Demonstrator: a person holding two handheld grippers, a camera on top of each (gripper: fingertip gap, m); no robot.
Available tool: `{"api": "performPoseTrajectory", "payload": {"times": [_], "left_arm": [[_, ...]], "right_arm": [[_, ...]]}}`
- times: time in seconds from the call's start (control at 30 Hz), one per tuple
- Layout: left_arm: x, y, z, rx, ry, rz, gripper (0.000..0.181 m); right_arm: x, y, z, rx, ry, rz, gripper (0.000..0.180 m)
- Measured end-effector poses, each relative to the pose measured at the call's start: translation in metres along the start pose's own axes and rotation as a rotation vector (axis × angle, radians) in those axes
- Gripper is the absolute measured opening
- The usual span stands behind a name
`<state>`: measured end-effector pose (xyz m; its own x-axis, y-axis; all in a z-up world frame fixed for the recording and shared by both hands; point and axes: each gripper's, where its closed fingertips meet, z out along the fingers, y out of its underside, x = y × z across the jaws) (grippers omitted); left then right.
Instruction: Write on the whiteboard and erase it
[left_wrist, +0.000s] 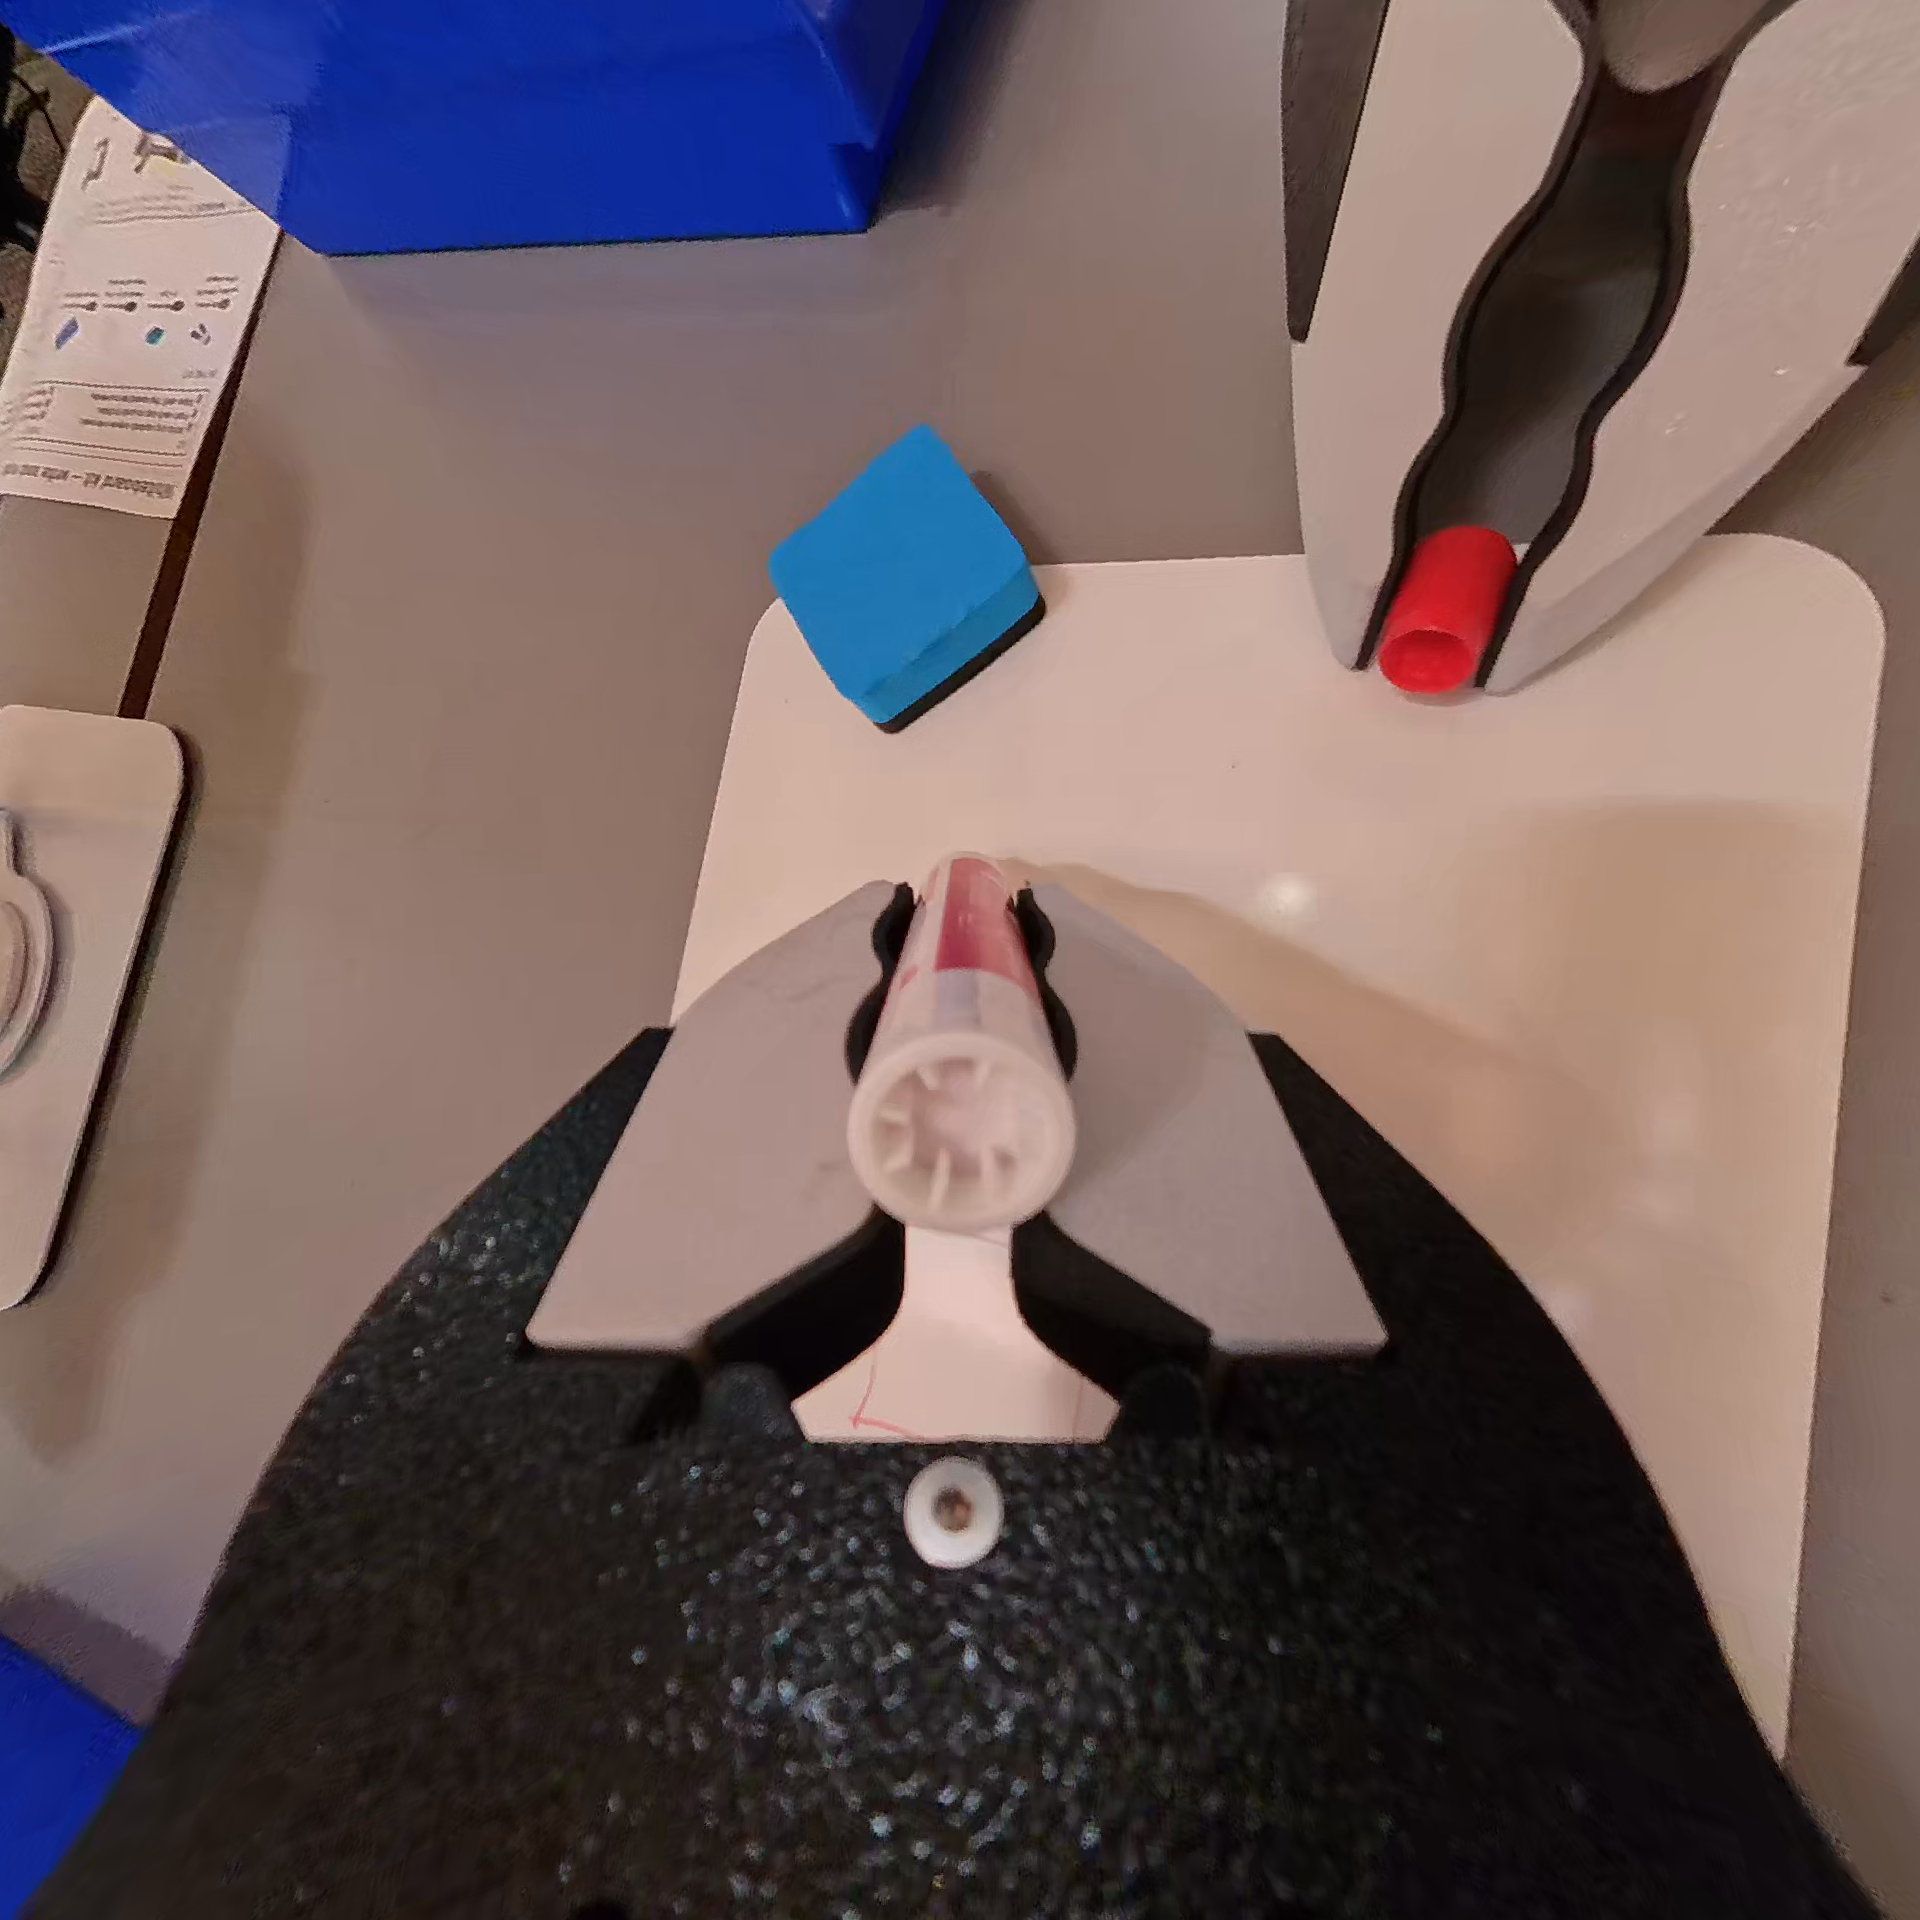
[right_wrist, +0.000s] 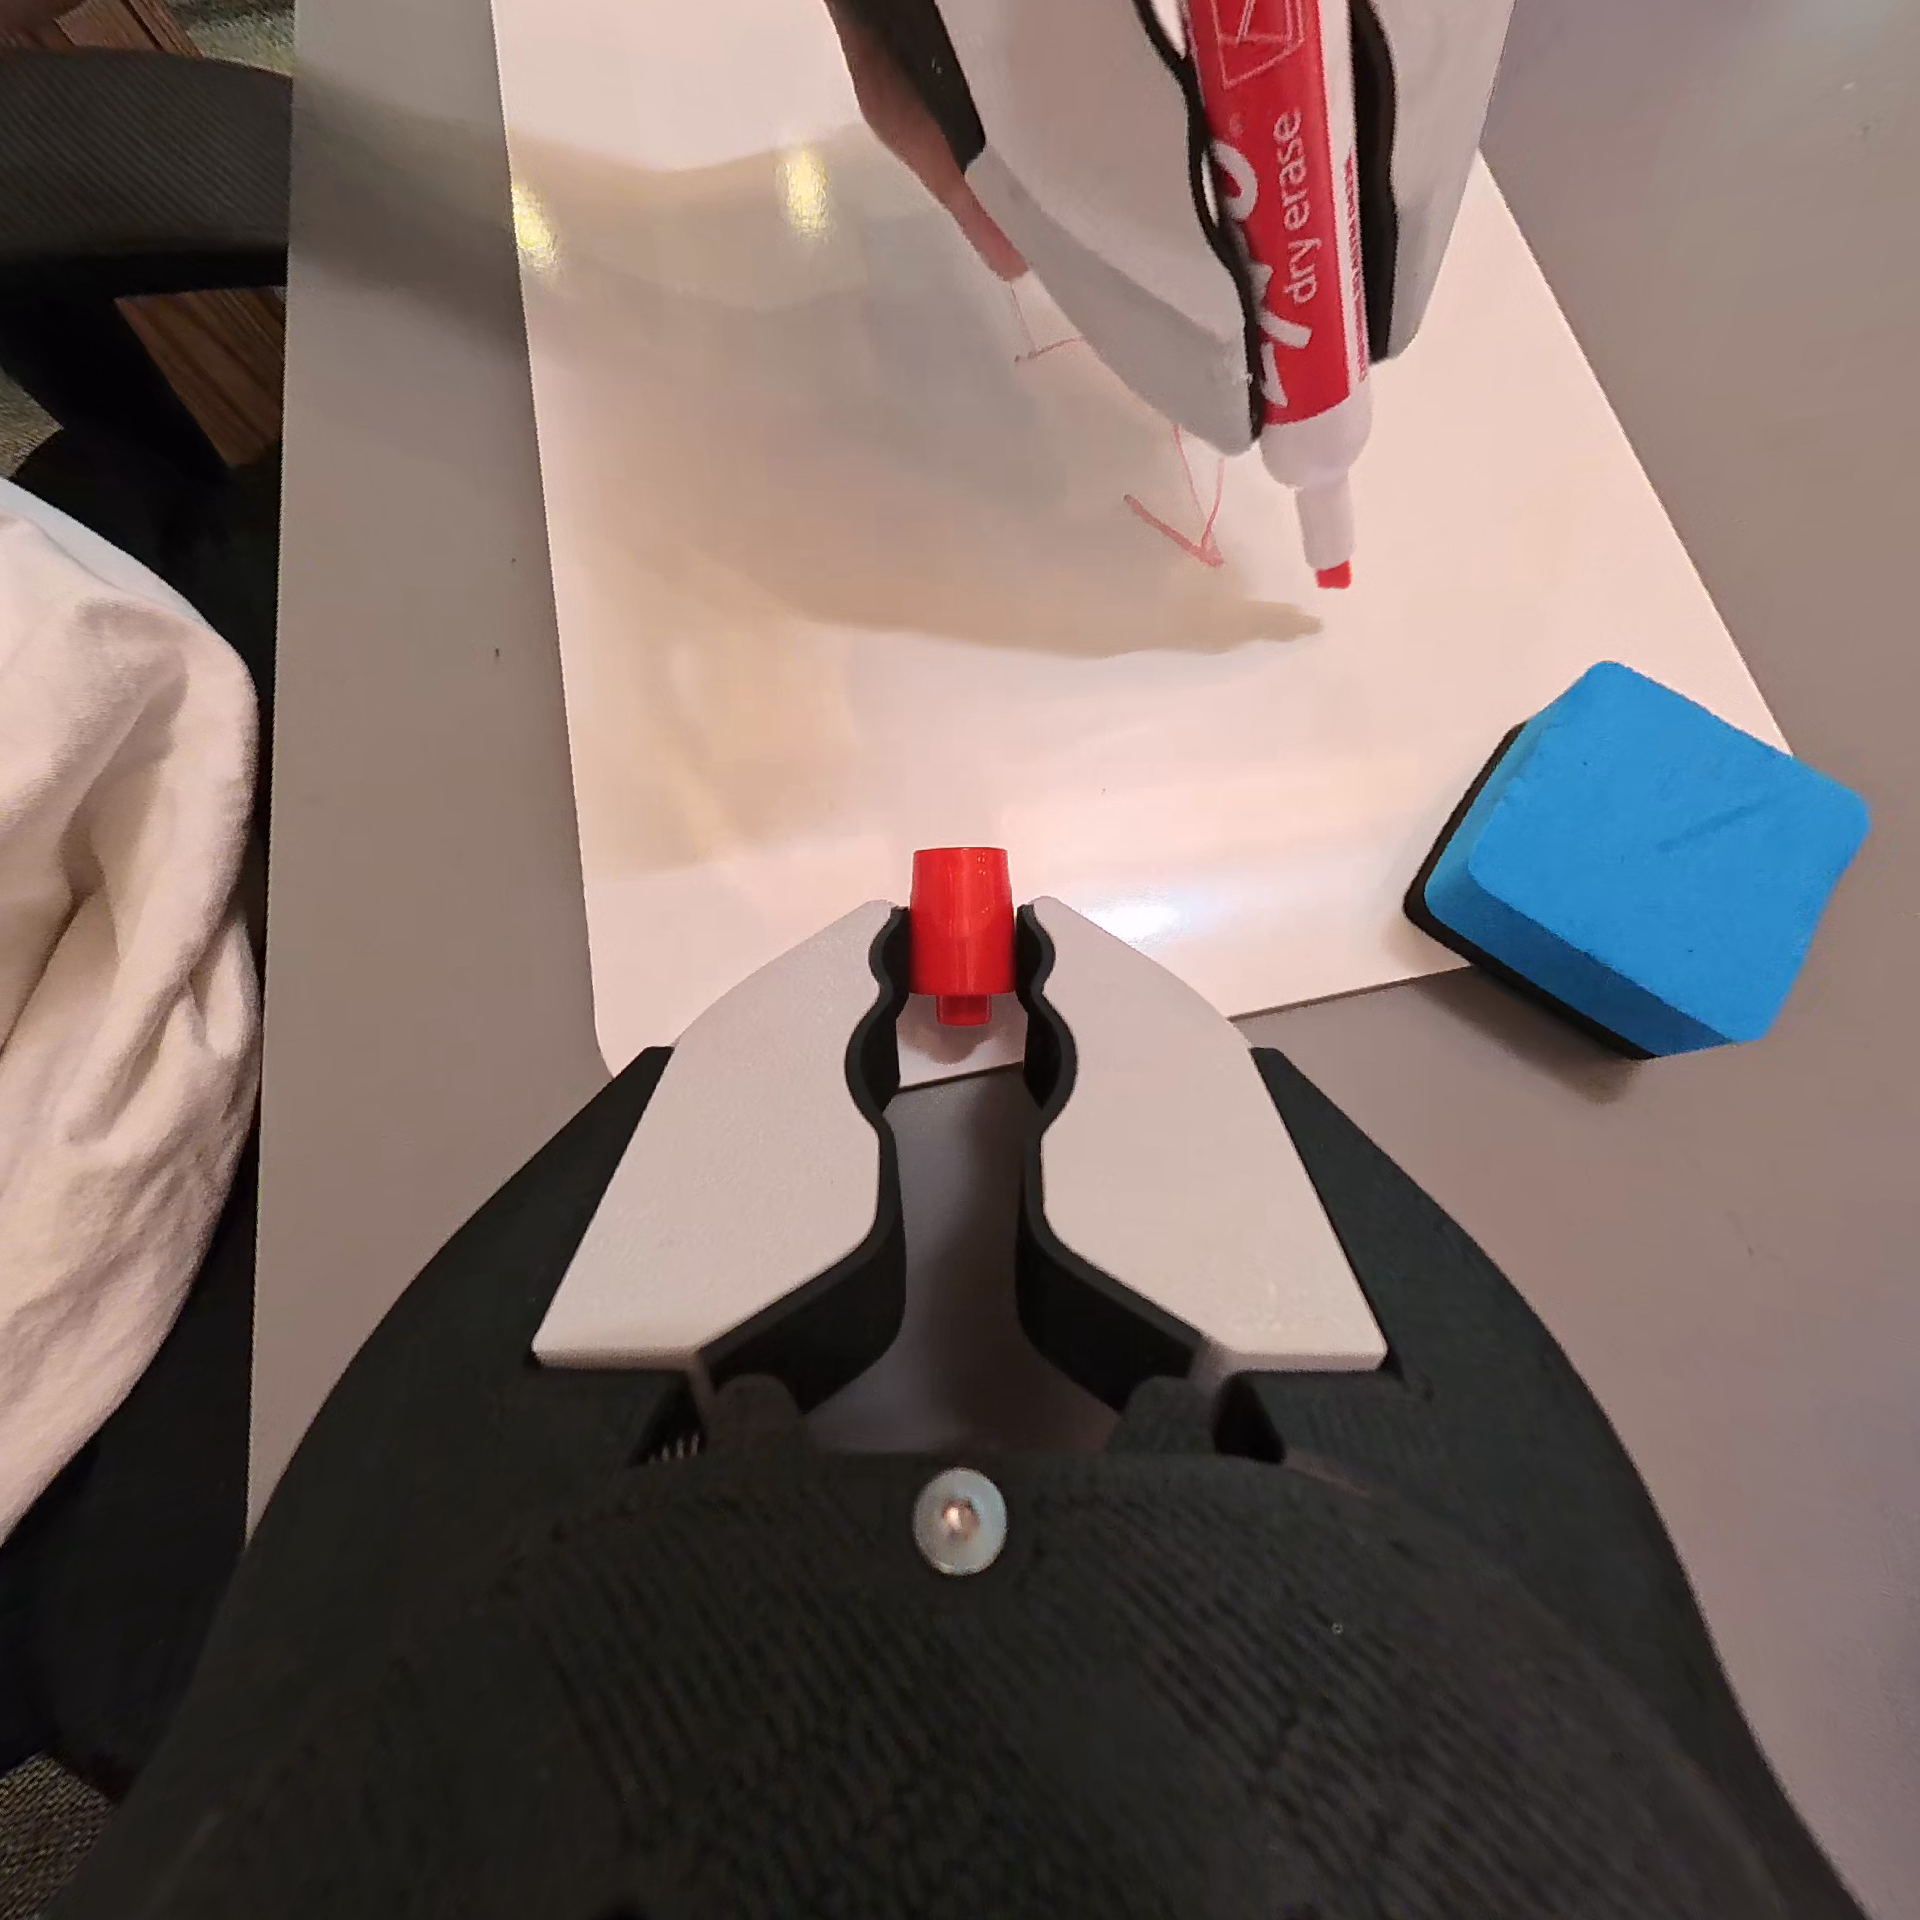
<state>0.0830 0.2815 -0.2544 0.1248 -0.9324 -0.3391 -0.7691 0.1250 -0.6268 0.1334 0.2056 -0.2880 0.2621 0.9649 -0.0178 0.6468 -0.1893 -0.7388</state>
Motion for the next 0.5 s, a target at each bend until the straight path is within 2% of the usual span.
{"api": "performPoseTrajectory", "payload": {"times": [0.03,0.5], "left_arm": [[0.002,0.001,0.001,-0.01,0.004,0.008,0.019],[-0.004,-0.002,0.012,-0.03,-0.081,0.105,0.019]], "right_arm": [[0.0,0.0,0.0,0.0,0.0,0.0,0.02],[0.0,0.001,-0.001,0.0,-0.001,0.003,0.02]]}}
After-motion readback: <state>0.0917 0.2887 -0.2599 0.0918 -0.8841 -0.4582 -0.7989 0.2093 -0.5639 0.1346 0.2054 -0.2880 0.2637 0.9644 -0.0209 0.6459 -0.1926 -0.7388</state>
